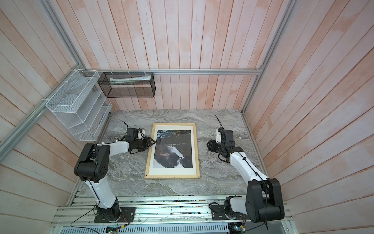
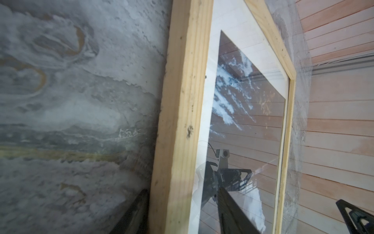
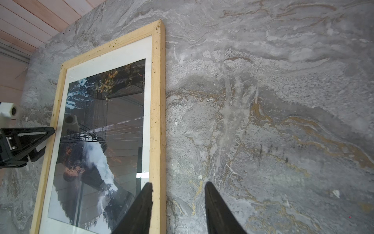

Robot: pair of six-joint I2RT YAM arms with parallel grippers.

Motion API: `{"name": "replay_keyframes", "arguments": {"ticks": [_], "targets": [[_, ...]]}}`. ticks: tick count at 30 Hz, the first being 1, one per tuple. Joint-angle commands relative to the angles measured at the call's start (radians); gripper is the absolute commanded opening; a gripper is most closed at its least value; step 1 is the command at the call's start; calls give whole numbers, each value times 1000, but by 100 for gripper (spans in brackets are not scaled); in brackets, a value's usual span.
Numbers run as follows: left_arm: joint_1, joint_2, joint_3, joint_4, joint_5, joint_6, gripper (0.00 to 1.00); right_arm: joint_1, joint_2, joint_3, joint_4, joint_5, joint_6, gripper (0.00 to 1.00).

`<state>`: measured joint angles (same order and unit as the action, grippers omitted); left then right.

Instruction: Put the photo into the frame

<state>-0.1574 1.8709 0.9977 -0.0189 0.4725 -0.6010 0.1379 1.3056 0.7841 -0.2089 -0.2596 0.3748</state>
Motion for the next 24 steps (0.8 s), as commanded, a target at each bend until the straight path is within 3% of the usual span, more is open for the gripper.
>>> {"name": "replay_keyframes", "arguments": {"ticks": [1,9,24], "targets": [[2,6,25,-25,-27,26,56,6,5,5,0,10,10,44],[2,2,30,-43,-37,36,55,8,9,12,-1,10,9,44],[3,-88,26,-158,-196,82,54,11,51,31,10,3,4,42]]}}
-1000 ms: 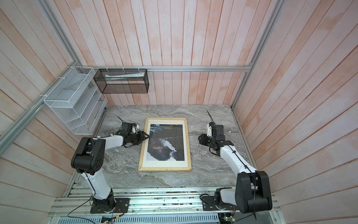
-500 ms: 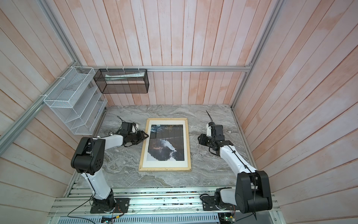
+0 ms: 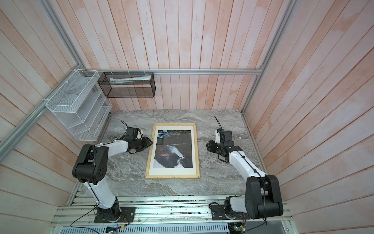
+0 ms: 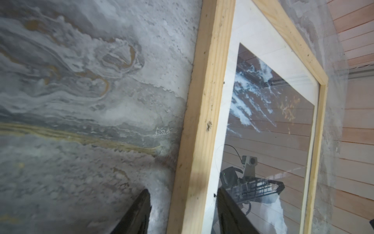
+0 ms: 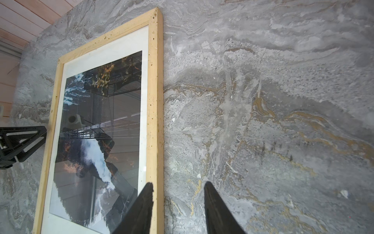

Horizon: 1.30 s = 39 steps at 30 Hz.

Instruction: Put the photo into the frame

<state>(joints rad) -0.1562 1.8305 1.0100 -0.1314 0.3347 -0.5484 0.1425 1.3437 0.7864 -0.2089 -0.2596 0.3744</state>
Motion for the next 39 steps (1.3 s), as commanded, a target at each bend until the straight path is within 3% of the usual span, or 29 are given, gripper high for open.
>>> {"name": "replay_keyframes", "arguments": {"ticks": [1,16,25,39], "targets": [[2,-65,4,-55,-77,31,54,6,20,26,19,4,5,41],[-29,-372,-232,-160,-308,3,43,5,281,168,50,-5,-44,24],[-126,-407,-319,-190,-359,-40,35,0,458,272,88,-22,-56,8],[-224,-415,-378,-186,-362,-91,29,12,667,459,87,-49,-54,2]]}}
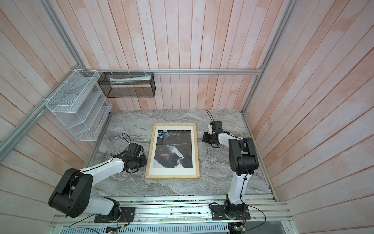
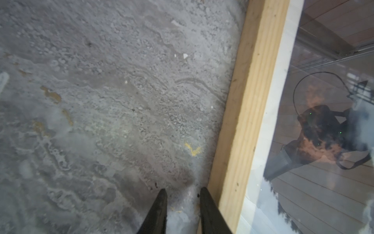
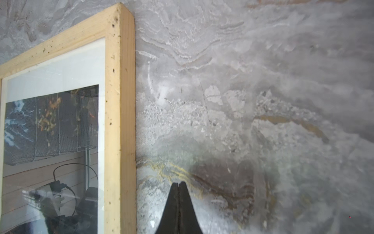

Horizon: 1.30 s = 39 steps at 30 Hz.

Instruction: Put the photo into the frame

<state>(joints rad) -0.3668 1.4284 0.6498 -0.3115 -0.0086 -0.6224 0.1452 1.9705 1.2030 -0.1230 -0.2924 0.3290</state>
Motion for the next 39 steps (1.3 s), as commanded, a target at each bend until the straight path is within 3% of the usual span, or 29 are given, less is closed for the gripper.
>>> {"name": "replay_keyframes", "arguments": {"ticks": [1,16,30,39], "targets": [[-20,-11,-17,-9,-20,-20,29,11,56,60,-1,-17,-8,2],[-207,40,-16,23,-7,-119,26,83,244,333,-97,-30,-31,2],[-396,149,40,49,-10,-201,25,250,469,686,-201,-60,7,2],[-428,206,77,63,2,-204,23,332,552,848,-274,-70,6,2]]}}
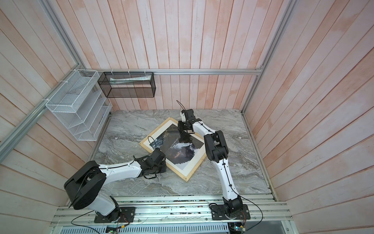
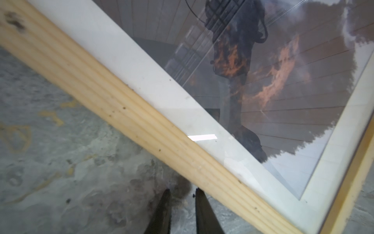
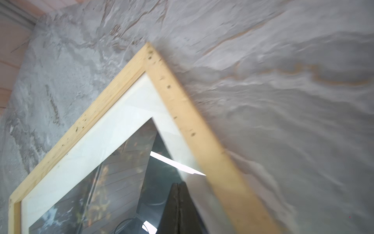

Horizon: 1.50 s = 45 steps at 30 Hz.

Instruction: Put the photo into the frame

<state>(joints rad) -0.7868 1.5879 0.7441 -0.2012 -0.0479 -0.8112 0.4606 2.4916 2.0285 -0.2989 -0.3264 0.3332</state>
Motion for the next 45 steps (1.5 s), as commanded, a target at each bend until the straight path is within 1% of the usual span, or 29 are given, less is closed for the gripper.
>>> {"name": "replay_keyframes", "arguments": {"ticks": [1,7,10,13,16,18,20,25,30,36,39,42,45], "targets": [[-8,40,-15,-52,38,-15,23,15,25,21,-99,-28,0,2],[-8,-34,20,-128,-12,8,23,-10,-48,-12,-107,3,-21,2],[2,-81,43,-166,-37,33,23,-29,-125,-88,-74,14,-25,2],[34,-119,69,-203,-57,68,23,-54,-217,-193,-32,21,-25,2],[102,-147,86,-209,-61,113,23,-80,-324,-331,26,24,-20,2],[164,-155,94,-197,-67,152,24,-100,-404,-442,66,28,-16,3],[238,-148,108,-180,-48,188,23,-120,-478,-546,100,33,-11,3],[429,-81,162,-101,47,263,23,-182,-676,-804,157,42,-4,3],[557,33,278,-91,60,319,23,-252,-867,-1028,164,58,-7,3],[643,180,384,-96,48,349,21,-332,-1063,-1242,147,100,12,4],[672,247,425,-95,52,358,20,-366,-1142,-1346,188,82,47,4],[685,296,465,-108,62,369,19,-373,-1170,-1381,178,77,44,4],[686,319,475,-106,59,376,19,-375,-1154,-1377,139,67,21,4]]}}
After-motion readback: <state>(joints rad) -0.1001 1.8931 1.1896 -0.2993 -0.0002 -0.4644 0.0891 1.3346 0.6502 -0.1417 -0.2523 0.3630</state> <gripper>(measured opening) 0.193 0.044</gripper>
